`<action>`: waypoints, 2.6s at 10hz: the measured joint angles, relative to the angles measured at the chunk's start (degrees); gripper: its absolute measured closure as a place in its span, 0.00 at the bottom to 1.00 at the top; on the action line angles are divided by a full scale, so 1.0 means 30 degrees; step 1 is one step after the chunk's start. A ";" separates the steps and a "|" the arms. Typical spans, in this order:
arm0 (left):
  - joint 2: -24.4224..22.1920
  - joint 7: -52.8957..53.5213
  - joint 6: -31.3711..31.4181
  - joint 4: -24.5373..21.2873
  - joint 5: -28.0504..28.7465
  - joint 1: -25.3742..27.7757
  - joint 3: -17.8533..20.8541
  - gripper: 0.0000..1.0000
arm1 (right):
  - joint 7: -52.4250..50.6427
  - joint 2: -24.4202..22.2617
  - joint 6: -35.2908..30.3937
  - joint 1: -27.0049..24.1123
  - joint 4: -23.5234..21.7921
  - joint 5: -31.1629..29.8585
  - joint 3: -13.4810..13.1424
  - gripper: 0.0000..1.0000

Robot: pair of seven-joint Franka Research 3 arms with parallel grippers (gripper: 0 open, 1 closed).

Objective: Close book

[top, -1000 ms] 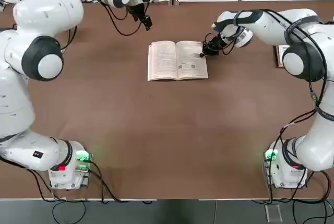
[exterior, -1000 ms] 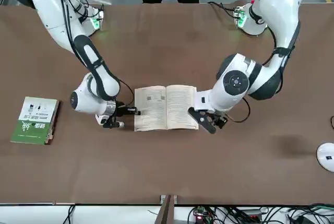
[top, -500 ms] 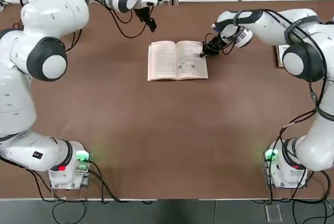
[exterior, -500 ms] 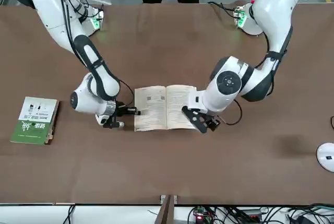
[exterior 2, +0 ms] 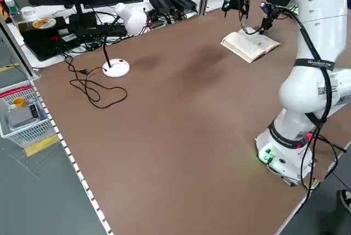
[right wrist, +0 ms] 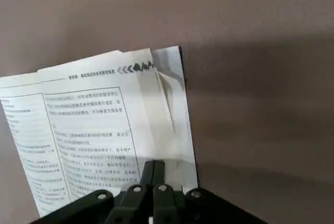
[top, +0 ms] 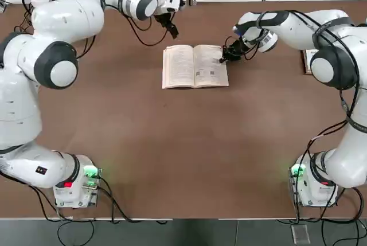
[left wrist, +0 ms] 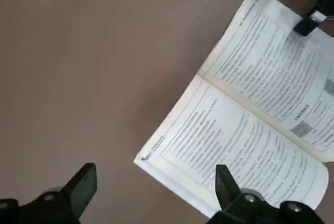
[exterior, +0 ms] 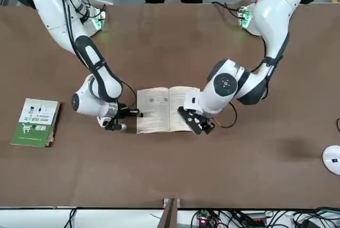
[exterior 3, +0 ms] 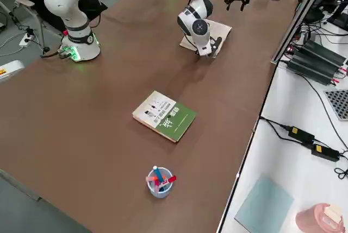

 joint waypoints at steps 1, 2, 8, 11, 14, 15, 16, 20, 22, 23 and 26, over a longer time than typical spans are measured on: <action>0.0195 0.0039 0.0335 0.0002 -0.0008 -0.0001 -0.0129 0.00 | 0.0000 0.0000 0.0001 0.0000 0.0001 0.0000 0.0000 0.99; 0.0382 0.0127 0.0691 0.0004 -0.0049 -0.0003 -0.0254 0.00 | 0.0000 0.0000 0.0002 0.0000 0.0002 0.0000 0.0000 0.99; 0.1427 0.2533 0.2101 0.0562 -0.0645 0.0098 -0.0420 0.00 | 0.0000 0.0000 0.0005 0.0000 0.0003 0.0000 0.0000 0.99; 0.2002 0.4011 0.2653 0.0832 -0.1647 0.0183 -0.0413 0.00 | 0.0000 0.0000 0.0005 0.0000 0.0003 0.0000 0.0000 0.99; 0.2408 0.4284 0.2834 0.0920 -0.2408 0.0177 -0.0418 0.00 | 0.0000 0.0000 0.0005 0.0000 0.0003 0.0000 0.0000 0.99; 0.2546 0.4360 0.2863 0.0933 -0.2799 0.0170 -0.0419 0.00 | 0.0000 0.0000 0.0005 0.0000 0.0003 0.0000 0.0000 0.99; 0.2712 0.4432 0.2934 0.0940 -0.3158 0.0149 -0.0421 0.00 | 0.0000 0.0000 0.0005 0.0000 0.0003 0.0000 0.0000 0.99; 0.3438 0.4938 0.3658 0.0972 -0.3488 0.0107 -0.0439 0.00 | 0.0000 0.0000 0.0005 0.0000 0.0003 0.0000 0.0000 0.99; 0.3651 0.5095 0.3872 0.1105 -0.3600 0.0126 -0.0440 0.00 | 0.0000 0.0000 0.0005 0.0000 0.0003 0.0000 0.0000 0.99; 0.3771 0.5123 0.3897 0.1299 -0.3637 0.0122 -0.0449 0.00 | 0.0000 0.0000 0.0005 0.0000 0.0003 0.0000 0.0000 0.99; 0.4242 0.5518 0.4047 0.1861 -0.3648 0.0129 -0.0469 0.00 | 0.0000 0.0000 0.0005 0.0000 0.0003 0.0000 0.0000 0.99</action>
